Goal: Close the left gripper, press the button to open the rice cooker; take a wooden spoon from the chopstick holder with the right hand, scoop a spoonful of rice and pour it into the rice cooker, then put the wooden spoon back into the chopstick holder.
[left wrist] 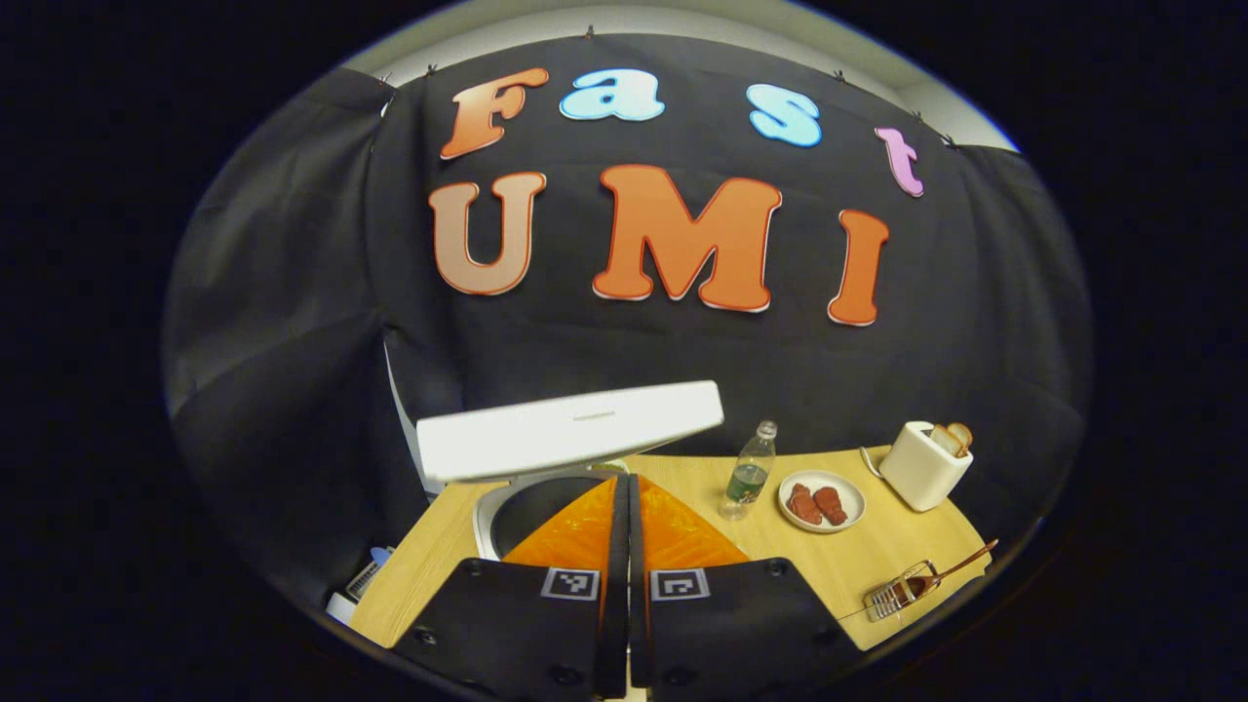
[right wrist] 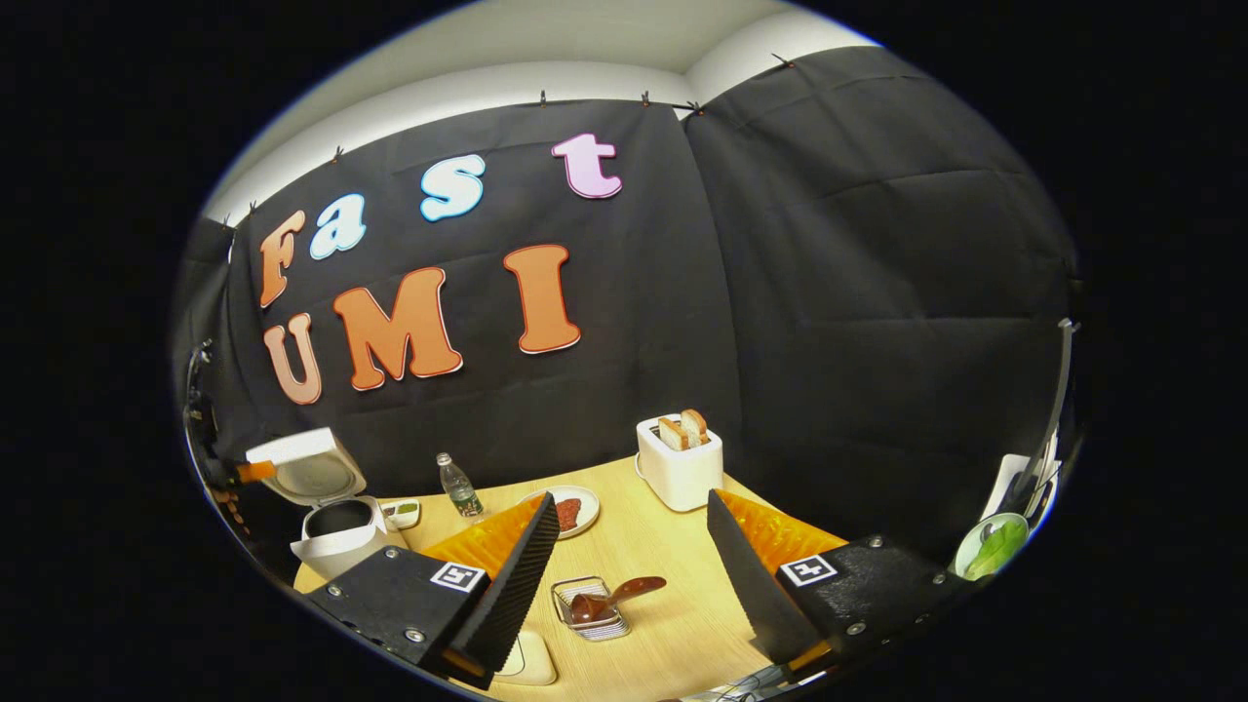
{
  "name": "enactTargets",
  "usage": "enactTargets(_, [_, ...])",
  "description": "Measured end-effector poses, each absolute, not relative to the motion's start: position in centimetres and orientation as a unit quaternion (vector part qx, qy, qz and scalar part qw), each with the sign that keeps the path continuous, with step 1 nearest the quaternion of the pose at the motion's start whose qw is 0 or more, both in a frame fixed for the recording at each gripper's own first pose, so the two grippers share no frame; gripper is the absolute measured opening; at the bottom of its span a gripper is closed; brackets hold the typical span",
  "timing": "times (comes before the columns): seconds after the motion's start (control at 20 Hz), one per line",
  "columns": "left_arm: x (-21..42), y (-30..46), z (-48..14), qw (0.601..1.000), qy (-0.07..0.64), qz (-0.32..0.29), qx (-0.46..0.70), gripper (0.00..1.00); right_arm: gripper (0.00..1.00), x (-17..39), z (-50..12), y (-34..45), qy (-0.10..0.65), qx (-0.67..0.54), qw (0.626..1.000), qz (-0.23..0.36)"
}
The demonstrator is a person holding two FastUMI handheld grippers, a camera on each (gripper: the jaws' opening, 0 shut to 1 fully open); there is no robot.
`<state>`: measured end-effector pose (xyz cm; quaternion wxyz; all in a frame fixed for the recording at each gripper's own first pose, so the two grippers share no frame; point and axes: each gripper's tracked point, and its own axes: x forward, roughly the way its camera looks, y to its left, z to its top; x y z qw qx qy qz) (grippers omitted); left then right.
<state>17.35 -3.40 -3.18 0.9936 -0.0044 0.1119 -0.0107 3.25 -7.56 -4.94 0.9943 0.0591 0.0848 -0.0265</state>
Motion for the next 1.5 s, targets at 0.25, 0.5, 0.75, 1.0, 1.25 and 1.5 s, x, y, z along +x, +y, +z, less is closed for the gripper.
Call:
enactTargets(0.25, [13.5, -3.1, 1.6, 0.998, 0.065, 0.004, -0.025, 0.06, 0.95, 3.8, -8.9, -7.2, 0.100, 0.089, 0.991, -0.001])
enactTargets(0.5, [10.0, -1.7, 4.5, 0.999, 0.038, 0.033, -0.016, 0.05, 0.95, 4.3, -13.4, -7.2, 0.141, 0.107, 0.984, 0.005])
enactTargets(0.75, [6.6, 0.2, 6.6, 0.997, 0.018, 0.073, 0.000, 0.14, 0.95, 5.0, -17.0, -7.4, 0.175, 0.129, 0.976, 0.002])
enactTargets(1.0, [4.5, 1.7, 6.3, 0.994, 0.022, 0.109, -0.016, 0.48, 0.95, 6.2, -20.5, -6.6, 0.209, 0.147, 0.967, 0.013])
enactTargets(1.25, [2.2, 2.1, 6.0, 0.991, 0.021, 0.129, -0.028, 0.69, 0.93, 7.4, -22.3, -5.6, 0.227, 0.158, 0.961, 0.031])
enactTargets(1.5, [-0.2, 4.2, 4.8, 0.985, 0.041, 0.167, -0.007, 1.00, 0.86, 8.6, -23.1, -4.9, 0.235, 0.179, 0.954, 0.045])
